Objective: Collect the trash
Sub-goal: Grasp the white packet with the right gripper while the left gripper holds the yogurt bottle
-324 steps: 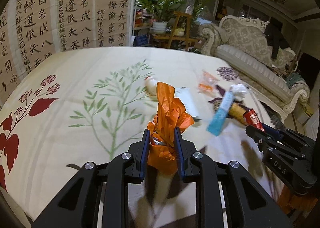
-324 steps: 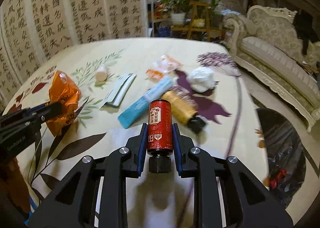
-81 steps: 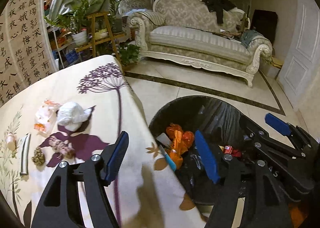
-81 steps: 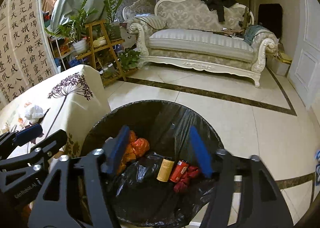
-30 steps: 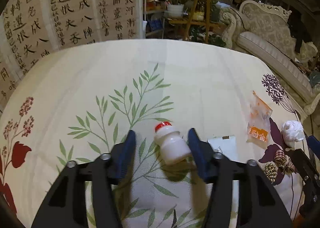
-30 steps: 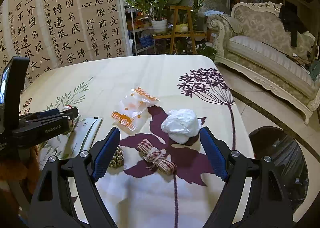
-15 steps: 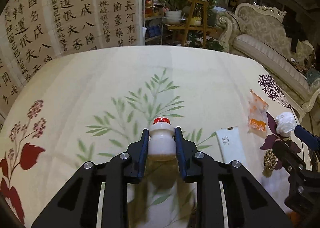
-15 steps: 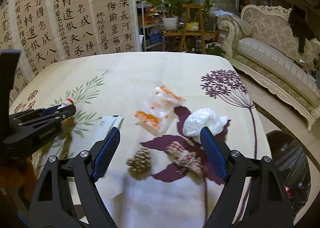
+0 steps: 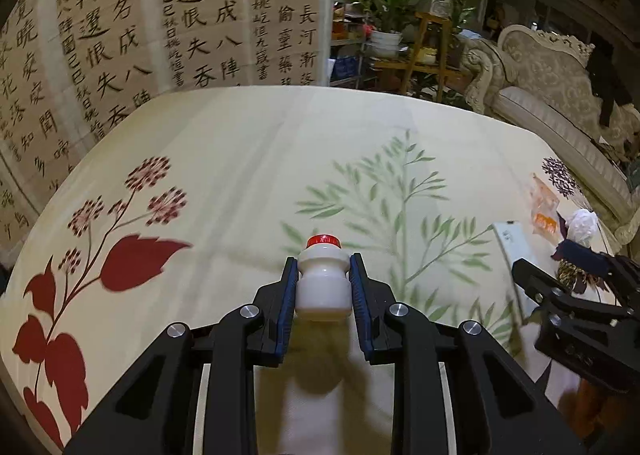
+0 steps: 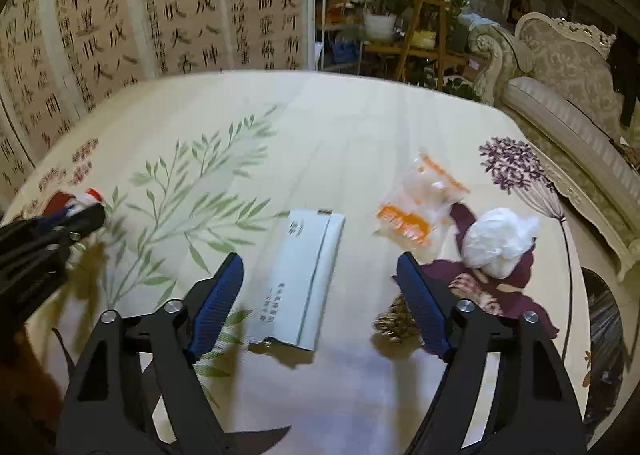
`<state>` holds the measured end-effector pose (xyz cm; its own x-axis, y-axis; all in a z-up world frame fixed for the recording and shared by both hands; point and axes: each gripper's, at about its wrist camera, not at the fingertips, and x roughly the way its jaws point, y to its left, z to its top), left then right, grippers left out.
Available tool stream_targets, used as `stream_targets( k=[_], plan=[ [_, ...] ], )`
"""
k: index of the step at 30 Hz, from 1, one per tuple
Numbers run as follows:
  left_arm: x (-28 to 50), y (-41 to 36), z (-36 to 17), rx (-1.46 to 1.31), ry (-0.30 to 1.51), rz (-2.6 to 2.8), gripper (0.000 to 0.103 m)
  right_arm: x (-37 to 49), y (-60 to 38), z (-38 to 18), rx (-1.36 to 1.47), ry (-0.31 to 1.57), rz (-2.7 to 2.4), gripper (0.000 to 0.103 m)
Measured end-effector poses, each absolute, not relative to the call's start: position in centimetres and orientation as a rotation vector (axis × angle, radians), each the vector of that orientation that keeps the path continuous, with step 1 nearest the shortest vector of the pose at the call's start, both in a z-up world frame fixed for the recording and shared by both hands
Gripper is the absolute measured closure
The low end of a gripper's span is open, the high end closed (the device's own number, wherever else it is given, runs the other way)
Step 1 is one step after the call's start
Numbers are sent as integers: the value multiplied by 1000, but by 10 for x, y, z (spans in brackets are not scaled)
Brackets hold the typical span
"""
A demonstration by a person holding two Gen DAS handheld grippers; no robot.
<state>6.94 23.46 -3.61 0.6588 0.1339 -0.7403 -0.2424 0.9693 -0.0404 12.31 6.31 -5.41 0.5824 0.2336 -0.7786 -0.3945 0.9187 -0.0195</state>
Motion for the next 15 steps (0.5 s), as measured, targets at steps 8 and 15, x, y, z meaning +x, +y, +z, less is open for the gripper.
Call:
stream_targets(
  k=[8,15],
  plan=[
    [58,244,-41,-174,827,204,76,122,66,-57,-192,910,370,65],
    [53,237,-39,-181,821,182,76,112,62,-50,-179,884,396,75]
  ],
)
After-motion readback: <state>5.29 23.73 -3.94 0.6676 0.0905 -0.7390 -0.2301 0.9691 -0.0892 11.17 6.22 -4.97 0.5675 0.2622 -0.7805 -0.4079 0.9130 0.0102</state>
